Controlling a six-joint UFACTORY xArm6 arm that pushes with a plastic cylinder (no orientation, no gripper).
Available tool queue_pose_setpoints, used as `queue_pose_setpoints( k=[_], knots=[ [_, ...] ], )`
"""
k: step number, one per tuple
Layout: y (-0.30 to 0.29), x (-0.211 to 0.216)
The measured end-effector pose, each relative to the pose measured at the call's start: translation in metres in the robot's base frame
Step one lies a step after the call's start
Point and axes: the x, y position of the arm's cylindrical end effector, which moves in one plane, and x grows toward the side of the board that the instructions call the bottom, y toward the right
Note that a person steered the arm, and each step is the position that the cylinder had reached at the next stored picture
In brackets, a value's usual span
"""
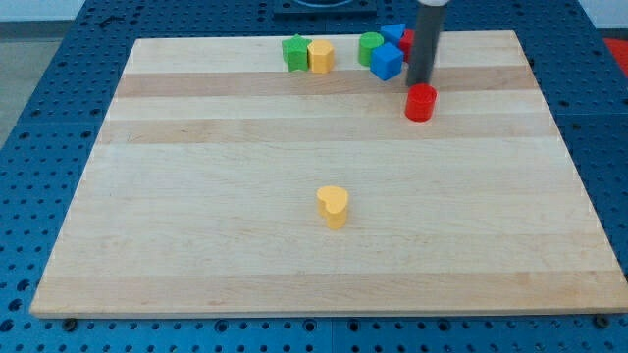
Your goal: Push the red circle towards bottom center
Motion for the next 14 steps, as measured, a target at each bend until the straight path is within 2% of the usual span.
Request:
queue_pose_setpoints(
  k=[1,3,5,8,11,13,14],
  knots=[
    [0.004,0.021],
    [-0.053,0.039],
    [-0.08,0.068],
    [-0.087,0.119],
    [-0.087,0.148],
    [-0.089,0.152],
    [-0.097,0.115]
  ],
)
